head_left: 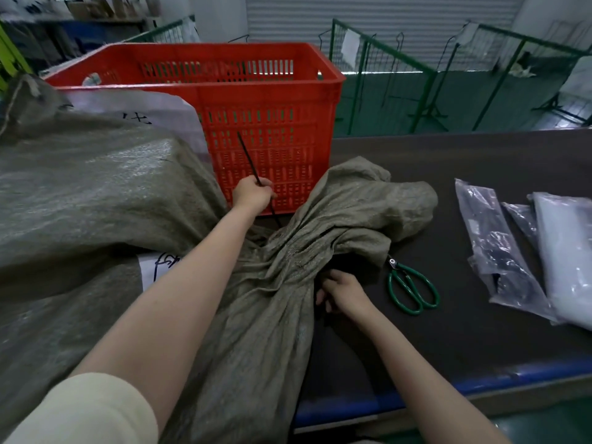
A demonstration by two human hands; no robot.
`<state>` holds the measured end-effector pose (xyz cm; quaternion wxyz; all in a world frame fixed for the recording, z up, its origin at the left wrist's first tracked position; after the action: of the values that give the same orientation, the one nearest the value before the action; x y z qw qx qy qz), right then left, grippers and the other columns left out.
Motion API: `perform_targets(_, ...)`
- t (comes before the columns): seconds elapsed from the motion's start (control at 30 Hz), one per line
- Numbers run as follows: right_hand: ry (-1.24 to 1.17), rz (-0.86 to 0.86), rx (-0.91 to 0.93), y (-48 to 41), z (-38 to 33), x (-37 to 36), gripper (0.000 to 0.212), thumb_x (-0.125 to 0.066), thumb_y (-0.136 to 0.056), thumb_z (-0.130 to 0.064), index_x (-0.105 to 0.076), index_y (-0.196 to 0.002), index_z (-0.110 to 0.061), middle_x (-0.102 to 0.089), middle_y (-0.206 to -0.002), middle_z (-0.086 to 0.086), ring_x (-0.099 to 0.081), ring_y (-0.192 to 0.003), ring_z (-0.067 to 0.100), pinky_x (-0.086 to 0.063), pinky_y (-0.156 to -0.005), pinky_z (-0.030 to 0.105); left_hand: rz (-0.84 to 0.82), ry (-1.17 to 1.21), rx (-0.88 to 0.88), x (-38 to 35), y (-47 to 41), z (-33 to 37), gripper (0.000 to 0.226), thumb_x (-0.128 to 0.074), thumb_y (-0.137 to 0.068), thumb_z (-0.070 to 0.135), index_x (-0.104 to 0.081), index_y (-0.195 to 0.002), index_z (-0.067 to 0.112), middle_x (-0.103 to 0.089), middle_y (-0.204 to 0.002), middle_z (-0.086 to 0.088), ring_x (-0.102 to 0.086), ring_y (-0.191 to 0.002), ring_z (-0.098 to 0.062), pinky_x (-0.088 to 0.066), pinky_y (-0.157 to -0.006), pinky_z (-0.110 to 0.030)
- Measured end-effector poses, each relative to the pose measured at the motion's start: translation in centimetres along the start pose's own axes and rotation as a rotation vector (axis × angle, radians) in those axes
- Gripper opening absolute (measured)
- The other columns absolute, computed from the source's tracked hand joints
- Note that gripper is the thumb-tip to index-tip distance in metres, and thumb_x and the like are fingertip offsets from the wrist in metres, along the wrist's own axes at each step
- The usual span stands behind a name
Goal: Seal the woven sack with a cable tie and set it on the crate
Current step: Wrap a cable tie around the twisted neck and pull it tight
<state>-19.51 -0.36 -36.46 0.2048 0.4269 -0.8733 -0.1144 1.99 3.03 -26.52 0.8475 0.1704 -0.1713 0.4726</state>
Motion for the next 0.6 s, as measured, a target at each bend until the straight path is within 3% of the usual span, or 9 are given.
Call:
perform_targets(0.13,0.060,0.094,0.080,2.4,0.0,0.1,0.011,-0.044,-0.094,-0.013,-0.052,-0.099,-0.018,-0.062,-0.060,-0.003,-0.046,-0.033,0.001,-0.041,-0.044,0.015,-0.216,0.099,-0.035,-1.7,0.9,0.4,0.030,-0.031,-0.095,0.001,-0.049,-0.075,0.016,-0.063,-0.083,-0.005,-0.057,-0.071,-0.014,-0.044,-0.077,-0.032)
perform_targets(0.2,0.061,0.159,0.140,3.7,-0.2,-0.2,0.013,-0.047,-0.093,-0.013,-0.048,-0.103,-0.021,-0.063,-0.062,-0.004,-0.047,-0.035,0.000,-0.044,-0.048,0.016,-0.294,0.084,-0.119,-2.1,1.7,1.0,0.034,-0.033,-0.093,-0.001,-0.051,-0.071,0.017,-0.058,-0.075,-0.001,-0.054,-0.070,-0.014,-0.044,-0.071,-0.029)
perform_targets(0.3,0.065,0.281,0.272,5.6,-0.9,-0.3,0.013,-0.051,-0.089,-0.012,-0.050,-0.087,-0.025,-0.066,-0.058,-0.007,-0.054,-0.049,0.007,-0.050,-0.059,0.030,-0.464,0.173,-0.178,-2.7,3.1,1.7,0.028,-0.032,-0.080,0.002,-0.054,-0.066,0.011,-0.050,-0.062,-0.004,-0.046,-0.058,-0.013,-0.040,-0.060,-0.026)
perform_targets(0.37,0.001,0.342,0.346,6.9,-1.6,-0.3,0.023,-0.055,-0.087,-0.012,-0.050,-0.075,-0.031,-0.068,-0.058,-0.009,-0.058,-0.054,0.007,-0.049,-0.061,0.031,-0.666,0.296,-0.190,-3.3,4.3,2.0,0.031,-0.029,-0.066,0.012,-0.058,-0.061,0.007,-0.044,-0.062,-0.008,-0.040,-0.048,-0.011,-0.033,-0.055,-0.026)
perform_targets(0.47,-0.143,0.393,0.407,7.9,-2.6,-0.4,0.027,-0.058,-0.084,-0.008,-0.053,-0.070,-0.031,-0.071,-0.068,-0.002,-0.061,-0.058,0.003,-0.047,-0.061,0.026,-0.862,0.259,-0.203,-3.7,5.6,1.8,0.038,-0.024,-0.068,0.022,-0.056,-0.057,0.005,-0.042,-0.064,-0.007,-0.034,-0.049,-0.010,-0.027,-0.060,-0.030)
perform_targets(0.53,-0.223,0.404,0.468,8.4,-3.4,-0.6,0.023,-0.060,-0.081,-0.010,-0.056,-0.070,-0.030,-0.073,-0.075,0.005,-0.067,-0.069,0.008,-0.050,-0.066,0.030,-0.961,0.239,-0.194,-3.7,6.2,1.7,0.030,-0.023,-0.070,0.024,-0.046,-0.061,0.009,-0.043,-0.054,0.001,-0.031,-0.053,-0.013,-0.025,-0.060,-0.031)
perform_targets(0.6,-0.292,0.391,0.520,8.6,-3.8,-0.8,0.021,-0.060,-0.080,-0.008,-0.056,-0.073,-0.028,-0.074,-0.079,0.002,-0.070,-0.080,0.009,-0.053,-0.074,0.030,-1.040,0.282,-0.133,-3.4,6.9,1.9,0.025,-0.028,-0.067,0.028,-0.044,-0.058,0.011,-0.037,-0.058,0.000,-0.028,-0.058,-0.016,-0.023,-0.061,-0.032)
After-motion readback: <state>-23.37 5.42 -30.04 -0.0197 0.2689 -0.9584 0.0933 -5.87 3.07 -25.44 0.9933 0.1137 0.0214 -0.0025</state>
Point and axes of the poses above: each hand's wrist, its own y-axis away from the middle knuckle, its own x-axis out of the back of the hand, z = x × y, the point moved 5 cm from there along -y, towards the middle knuckle
